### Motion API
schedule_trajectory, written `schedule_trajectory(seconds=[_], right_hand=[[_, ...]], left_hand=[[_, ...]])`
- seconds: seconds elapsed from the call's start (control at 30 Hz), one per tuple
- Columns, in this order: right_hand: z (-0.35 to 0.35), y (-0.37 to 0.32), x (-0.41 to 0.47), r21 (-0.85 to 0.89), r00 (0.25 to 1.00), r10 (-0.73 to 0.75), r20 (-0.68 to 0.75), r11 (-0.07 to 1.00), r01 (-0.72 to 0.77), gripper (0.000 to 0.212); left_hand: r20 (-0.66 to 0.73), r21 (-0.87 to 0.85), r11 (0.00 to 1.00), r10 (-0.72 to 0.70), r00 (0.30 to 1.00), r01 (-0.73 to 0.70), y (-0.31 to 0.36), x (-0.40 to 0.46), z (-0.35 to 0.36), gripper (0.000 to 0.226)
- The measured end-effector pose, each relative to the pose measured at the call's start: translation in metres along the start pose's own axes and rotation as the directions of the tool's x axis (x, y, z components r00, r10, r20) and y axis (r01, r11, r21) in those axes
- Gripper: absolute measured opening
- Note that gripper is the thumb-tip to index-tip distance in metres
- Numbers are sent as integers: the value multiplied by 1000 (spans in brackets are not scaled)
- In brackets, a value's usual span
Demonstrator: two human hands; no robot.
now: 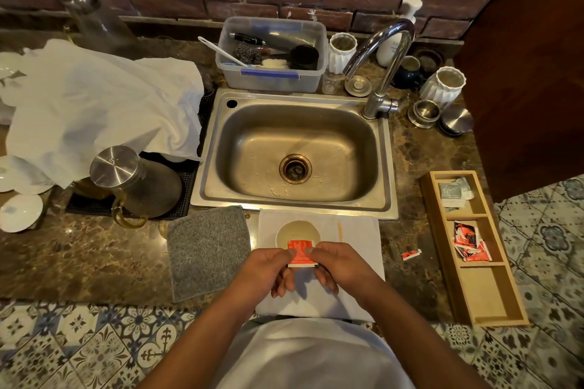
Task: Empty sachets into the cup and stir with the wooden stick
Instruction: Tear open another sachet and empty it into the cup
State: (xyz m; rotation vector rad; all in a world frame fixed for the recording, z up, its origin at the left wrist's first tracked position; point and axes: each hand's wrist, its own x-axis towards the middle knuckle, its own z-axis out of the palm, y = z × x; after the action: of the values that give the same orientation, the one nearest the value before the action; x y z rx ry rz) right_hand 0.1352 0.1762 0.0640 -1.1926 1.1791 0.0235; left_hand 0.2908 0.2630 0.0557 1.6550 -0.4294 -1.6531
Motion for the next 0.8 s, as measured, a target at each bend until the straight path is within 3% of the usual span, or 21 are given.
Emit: schedule_trajectory(seconds=[0.43, 0.8], right_hand=[[-3, 3, 2, 51, 997, 62, -55, 997, -59, 32], [-4, 7, 3, 48, 1000, 12, -25, 999, -11, 32]], left_hand=[[-49, -39, 999, -28, 998, 26, -2, -1, 8, 40], [-54, -52, 999, -1, 999, -2, -5, -2, 8, 36]])
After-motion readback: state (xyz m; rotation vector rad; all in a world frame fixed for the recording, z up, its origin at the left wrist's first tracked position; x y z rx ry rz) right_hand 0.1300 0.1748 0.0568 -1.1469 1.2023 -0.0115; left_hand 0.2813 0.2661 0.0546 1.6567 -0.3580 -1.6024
